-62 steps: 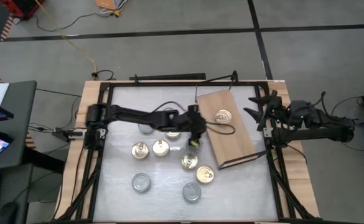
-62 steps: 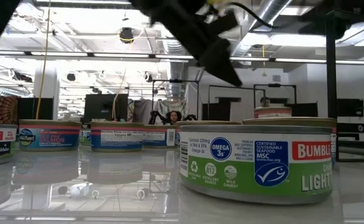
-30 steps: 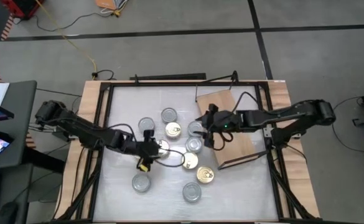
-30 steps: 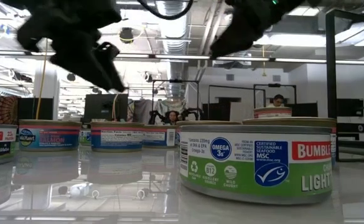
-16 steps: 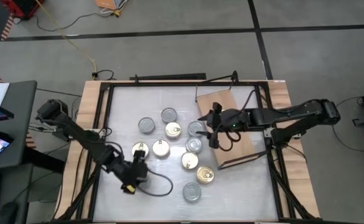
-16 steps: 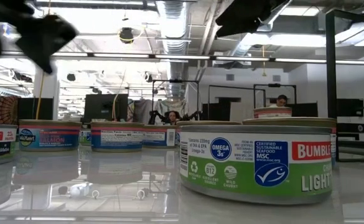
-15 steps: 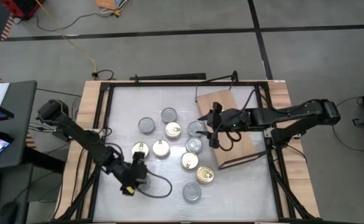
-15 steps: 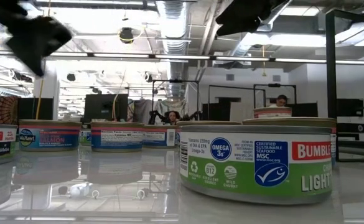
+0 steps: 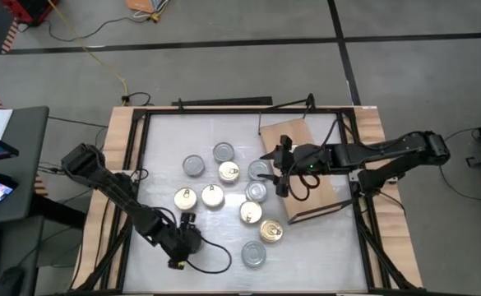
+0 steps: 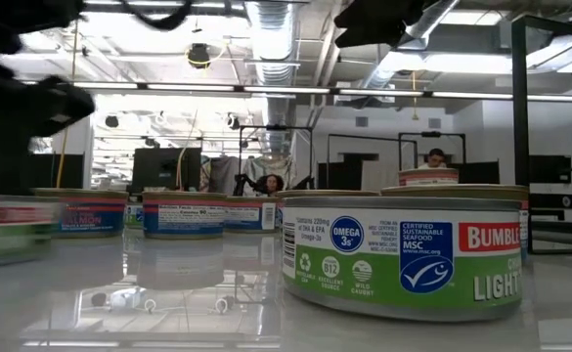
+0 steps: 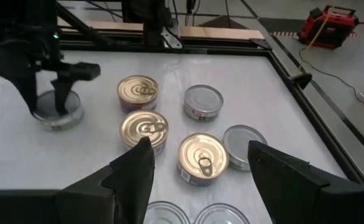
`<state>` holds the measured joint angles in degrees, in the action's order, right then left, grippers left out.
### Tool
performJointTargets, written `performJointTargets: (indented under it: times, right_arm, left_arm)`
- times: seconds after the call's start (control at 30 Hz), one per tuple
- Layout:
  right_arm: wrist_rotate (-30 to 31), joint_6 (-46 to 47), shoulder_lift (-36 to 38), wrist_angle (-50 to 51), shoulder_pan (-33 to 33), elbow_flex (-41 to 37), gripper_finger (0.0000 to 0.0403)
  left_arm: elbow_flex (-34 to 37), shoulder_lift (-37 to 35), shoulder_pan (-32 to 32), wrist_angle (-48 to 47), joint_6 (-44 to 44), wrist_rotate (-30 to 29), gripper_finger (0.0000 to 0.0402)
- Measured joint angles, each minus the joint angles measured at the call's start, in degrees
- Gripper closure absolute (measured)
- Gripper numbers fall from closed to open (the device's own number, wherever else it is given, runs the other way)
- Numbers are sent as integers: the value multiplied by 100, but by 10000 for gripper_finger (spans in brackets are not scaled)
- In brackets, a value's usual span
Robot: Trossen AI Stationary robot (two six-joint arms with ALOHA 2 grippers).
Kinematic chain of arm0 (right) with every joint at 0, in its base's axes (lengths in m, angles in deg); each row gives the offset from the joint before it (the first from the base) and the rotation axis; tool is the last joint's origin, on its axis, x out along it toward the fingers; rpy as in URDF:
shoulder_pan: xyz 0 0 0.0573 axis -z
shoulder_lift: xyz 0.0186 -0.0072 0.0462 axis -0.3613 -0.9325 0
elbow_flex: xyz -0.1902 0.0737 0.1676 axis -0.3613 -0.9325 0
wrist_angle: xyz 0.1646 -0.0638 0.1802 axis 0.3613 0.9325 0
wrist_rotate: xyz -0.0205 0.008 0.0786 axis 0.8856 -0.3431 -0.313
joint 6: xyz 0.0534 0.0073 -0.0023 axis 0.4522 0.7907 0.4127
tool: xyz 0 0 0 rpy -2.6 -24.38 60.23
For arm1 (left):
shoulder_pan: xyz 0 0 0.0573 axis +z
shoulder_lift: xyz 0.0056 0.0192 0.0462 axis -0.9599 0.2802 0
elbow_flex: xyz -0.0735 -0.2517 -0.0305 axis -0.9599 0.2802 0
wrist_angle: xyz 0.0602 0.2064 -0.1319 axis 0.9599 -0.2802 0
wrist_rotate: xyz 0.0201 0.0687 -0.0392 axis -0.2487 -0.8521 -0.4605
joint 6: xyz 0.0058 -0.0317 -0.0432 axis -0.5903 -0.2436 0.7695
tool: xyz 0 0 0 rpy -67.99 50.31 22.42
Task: Stack canned seafood by type on shelf
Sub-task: Put the green tuna can on the shelf
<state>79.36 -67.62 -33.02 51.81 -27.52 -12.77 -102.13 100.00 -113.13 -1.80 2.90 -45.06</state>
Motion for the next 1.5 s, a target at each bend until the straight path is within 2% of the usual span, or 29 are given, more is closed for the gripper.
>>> performJointTargets:
  times: [0.2, 0.3, 0.4, 0.53, 0.67, 0.8, 0.97, 1.2, 1.5]
  right_arm:
    - [2, 24, 0, 8, -222, 0, 120]
    - [0, 31, 0, 19, -345, -2, 120]
    - [62, 76, 0, 153, -432, -2, 120]
    - [496, 160, 31, 337, -497, -2, 120]
    - [770, 277, 115, 404, -503, -4, 120]
    - [807, 332, 170, 399, -529, -4, 120]
    - [815, 337, 162, 416, -534, -4, 120]
    - [833, 350, 162, 418, -608, -4, 120]
    - [833, 328, 162, 412, -599, -4, 120]
  left_arm:
    - [33, 238, 346, 818, -1317, -1742, 191]
    - [33, 219, 548, 941, -1662, -2260, 192]
    - [-92, -62, 603, 607, -1708, -2601, 191]
    - [-419, -549, 527, 309, -1745, -2580, 191]
    - [-531, -671, 373, -5, -1721, -2219, 191]
    - [-524, -249, 153, -153, -1686, -2263, 191]
    - [-516, 288, 98, -247, -1833, -2823, 191]
    - [-517, 621, 127, -393, -1988, -2368, 191]
    - [-509, 616, 200, -646, -2045, -2396, 202]
